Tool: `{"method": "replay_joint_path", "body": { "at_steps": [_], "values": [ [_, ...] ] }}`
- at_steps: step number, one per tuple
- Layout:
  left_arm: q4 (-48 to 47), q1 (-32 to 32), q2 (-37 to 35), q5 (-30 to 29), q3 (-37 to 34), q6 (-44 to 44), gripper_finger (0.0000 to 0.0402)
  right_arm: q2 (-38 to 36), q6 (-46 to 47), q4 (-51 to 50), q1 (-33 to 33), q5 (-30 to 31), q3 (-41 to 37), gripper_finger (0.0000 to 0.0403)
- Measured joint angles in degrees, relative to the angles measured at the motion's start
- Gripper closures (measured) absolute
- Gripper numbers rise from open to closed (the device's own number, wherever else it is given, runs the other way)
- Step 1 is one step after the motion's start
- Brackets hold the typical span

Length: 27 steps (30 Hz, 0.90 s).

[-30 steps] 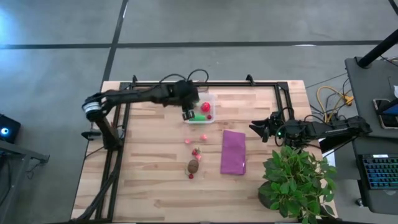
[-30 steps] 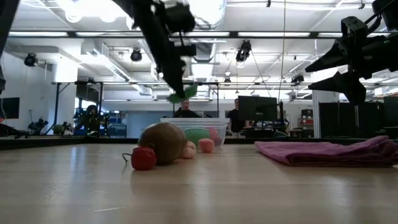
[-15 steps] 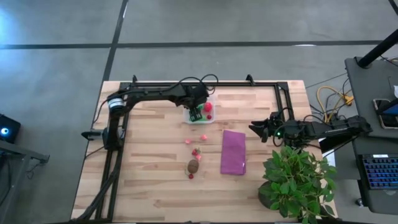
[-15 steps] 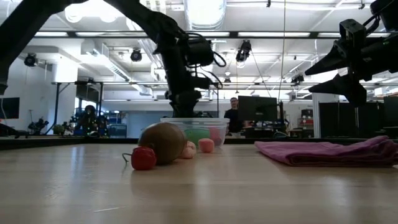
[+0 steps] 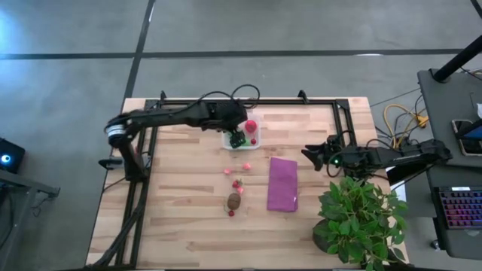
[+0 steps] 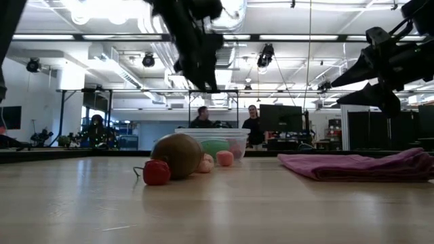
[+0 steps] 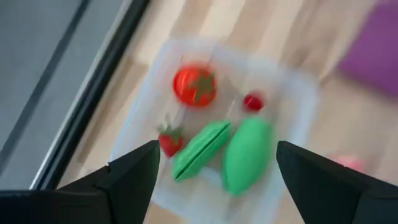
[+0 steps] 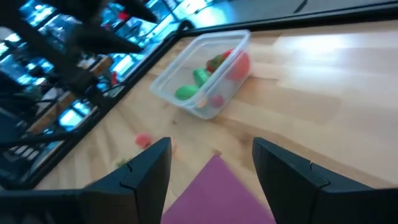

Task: Pick and placing Produce into tupperware
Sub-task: Put the top left pink peach into the white bin

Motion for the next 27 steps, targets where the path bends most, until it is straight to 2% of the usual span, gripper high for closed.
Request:
{"method": "replay_joint_path", "body": {
  "at_steps": [6, 10, 12, 15, 24, 27],
  "values": [
    [1.5, -4.5, -7.9, 0.0, -0.4, -7.5, 0.0095, 1.3, 0.0, 0.1, 0.0, 4.5, 0.0, 0.0186],
    [1.4, -7.6, -10.5, 1.4, -0.4, -7.9, 0.0095, 1.7, 0.0, 0.0, 0.0, 5.4, 0.0, 0.0186],
    [-0.2, -9.0, -10.7, 5.6, -0.5, -8.1, 0.0095, 1.6, 0.0, 0.1, 0.0, 5.4, 0.0, 0.0186],
    [-2.2, -10.8, -9.9, 10.3, -0.7, -13.7, 0.0095, 1.5, 0.0, 0.1, 0.0, 5.4, 0.0, 0.0186],
    [-4.4, -17.4, -8.9, 12.9, -7.3, -31.5, 0.0095, 1.6, 1.1, 0.2, 0.0, 4.9, 0.0, 0.0186],
    [-4.4, -19.3, -9.1, 15.5, -9.1, -36.7, 0.0095, 1.5, 1.1, 0.2, 0.0, 4.9, 0.0, 0.0186]
  ]
}}
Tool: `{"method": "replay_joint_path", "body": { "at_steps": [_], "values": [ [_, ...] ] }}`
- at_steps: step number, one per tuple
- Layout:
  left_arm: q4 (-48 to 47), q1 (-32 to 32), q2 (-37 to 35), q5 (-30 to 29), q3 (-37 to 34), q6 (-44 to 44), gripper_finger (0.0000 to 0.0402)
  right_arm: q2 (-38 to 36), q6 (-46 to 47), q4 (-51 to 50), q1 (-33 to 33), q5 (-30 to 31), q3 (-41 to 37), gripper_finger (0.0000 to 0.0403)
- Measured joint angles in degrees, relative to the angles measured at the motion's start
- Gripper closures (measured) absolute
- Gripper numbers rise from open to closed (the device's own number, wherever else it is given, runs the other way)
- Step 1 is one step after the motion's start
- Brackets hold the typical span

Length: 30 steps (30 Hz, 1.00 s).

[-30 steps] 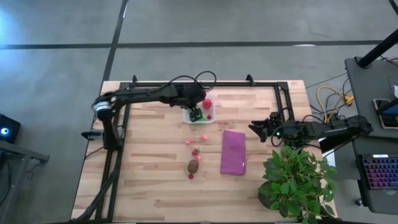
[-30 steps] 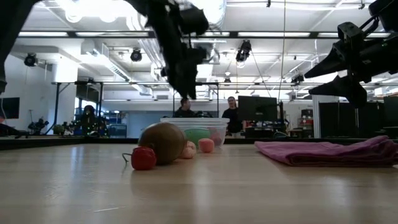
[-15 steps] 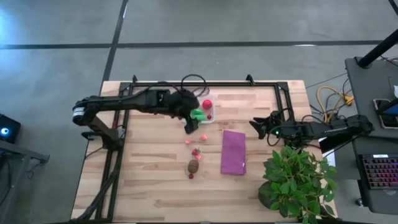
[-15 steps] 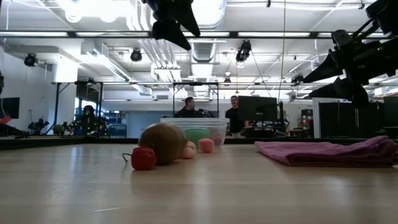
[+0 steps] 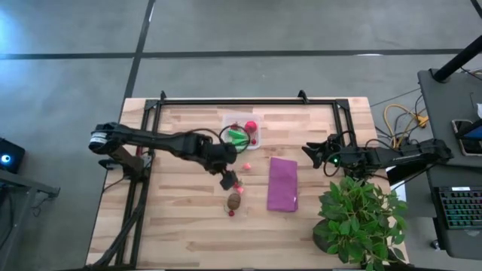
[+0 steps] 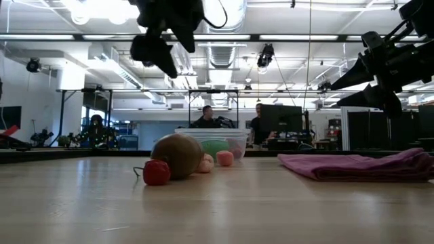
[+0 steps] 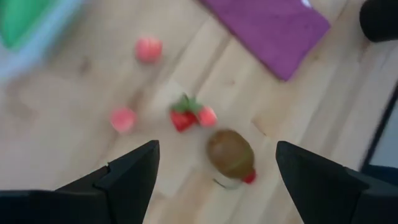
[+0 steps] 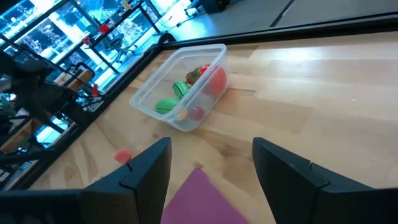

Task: Pick and placing Produce into tupperware
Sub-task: Put the top left pink peach into the white bin

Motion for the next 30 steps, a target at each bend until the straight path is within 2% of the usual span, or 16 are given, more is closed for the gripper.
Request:
{"method": "replay_joint_path", "body": {
  "at_steps": [9, 17, 20, 26, 30],
  "values": [
    [0.1, -6.1, 0.0, -0.8, -1.2, -12.6, 0.0095, 0.0, 0.0, 0.0, 0.0, 0.0, 0.0, 0.0186],
    [-0.5, -9.7, -0.1, -5.7, -4.0, -28.5, 0.0095, 0.0, 3.4, 0.0, 0.0, 0.0, 0.0, 0.0186],
    [-0.4, -10.5, -0.1, -5.8, -4.6, -32.4, 0.0095, 0.0, 3.9, 0.0, 0.0, 0.0, 0.0, 0.0186],
    [-0.6, -9.5, 0.2, -11.3, -4.6, -32.6, 0.0095, 0.0, 3.9, 0.0, 0.0, 0.0, 0.0, 0.0186],
    [-1.6, -6.5, 2.3, -12.0, -5.1, -31.5, 0.0095, 0.0, 3.9, 0.0, 0.0, 0.0, 0.0, 0.0186]
  ]
}}
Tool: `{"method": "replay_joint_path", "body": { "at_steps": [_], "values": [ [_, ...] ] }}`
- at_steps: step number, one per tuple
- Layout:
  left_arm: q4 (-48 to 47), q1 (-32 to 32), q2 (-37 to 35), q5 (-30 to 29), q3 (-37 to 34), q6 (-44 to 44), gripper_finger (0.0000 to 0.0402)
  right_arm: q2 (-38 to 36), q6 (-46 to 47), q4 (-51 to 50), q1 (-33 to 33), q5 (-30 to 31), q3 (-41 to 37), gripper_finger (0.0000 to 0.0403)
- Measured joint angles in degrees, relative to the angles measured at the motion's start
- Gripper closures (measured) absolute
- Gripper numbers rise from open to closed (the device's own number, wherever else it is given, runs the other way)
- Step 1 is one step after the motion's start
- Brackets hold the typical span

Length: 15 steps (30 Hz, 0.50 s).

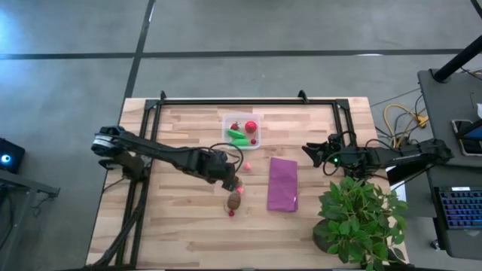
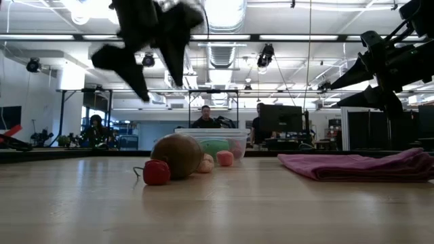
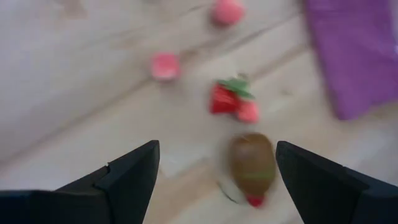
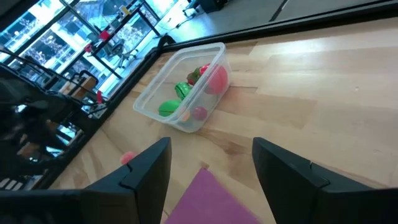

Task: Pick and placing Produce into tupperware
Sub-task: Put the top left pink peach into the white bin

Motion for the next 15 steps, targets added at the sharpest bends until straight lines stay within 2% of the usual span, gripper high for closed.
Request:
{"method": "replay_joint_path", "body": {
  "at_steps": [9, 15],
  "values": [
    [0.9, 6.7, 7.3, 2.1, -3.3, 6.5, 0.0095, 0.0, 2.1, 0.0, 0.0, 0.0, 0.0, 0.0186],
    [7.7, 8.6, 9.9, 3.7, -3.2, 11.6, 0.0095, 0.1, 3.6, 0.0, 0.0, 0.0, 0.0, 0.0186]
  ]
}}
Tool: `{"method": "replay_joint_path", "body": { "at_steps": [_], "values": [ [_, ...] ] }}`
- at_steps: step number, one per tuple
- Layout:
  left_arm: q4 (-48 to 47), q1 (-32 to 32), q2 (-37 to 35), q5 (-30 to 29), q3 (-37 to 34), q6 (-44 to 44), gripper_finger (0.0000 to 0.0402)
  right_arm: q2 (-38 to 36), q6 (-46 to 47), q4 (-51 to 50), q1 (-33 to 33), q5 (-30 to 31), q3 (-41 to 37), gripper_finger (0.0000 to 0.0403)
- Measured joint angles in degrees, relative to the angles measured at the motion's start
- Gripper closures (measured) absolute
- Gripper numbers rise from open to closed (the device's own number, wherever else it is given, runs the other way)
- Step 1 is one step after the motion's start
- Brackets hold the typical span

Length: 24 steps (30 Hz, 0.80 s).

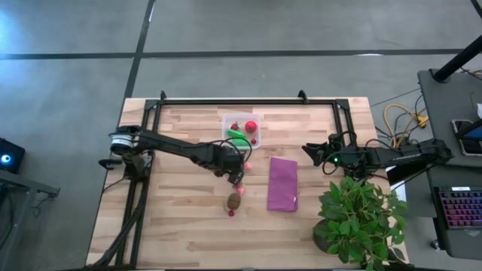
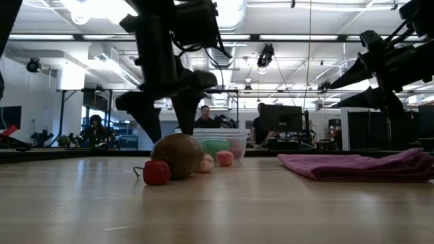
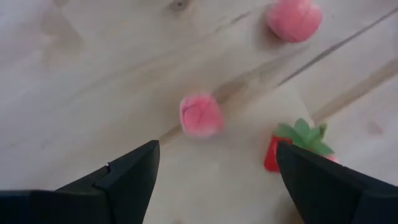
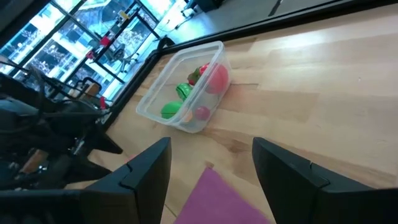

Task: Pick and placing Produce into tupperware
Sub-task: Put the top left pink peach into the white bin

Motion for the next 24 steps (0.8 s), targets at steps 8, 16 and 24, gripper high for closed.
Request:
{"method": "replay_joint_path", "body": {
  "at_steps": [8, 16, 24],
  "values": [
    [-0.1, 2.0, 3.3, 0.7, 0.0, 2.6, 0.0095, -0.1, 0.0, -0.1, 0.0, 0.0, 0.0, 0.0186],
    [0.1, 3.1, 4.7, 1.7, 0.0, 4.2, 0.0135, 0.0, 0.0, -0.2, 0.0, 0.0, 0.0, 0.0186],
    [2.7, 3.8, 4.8, 1.7, 0.0, 4.4, 0.0196, 0.0, -1.4, -0.1, 0.0, 0.0, 0.0, 0.0186]
  ]
}}
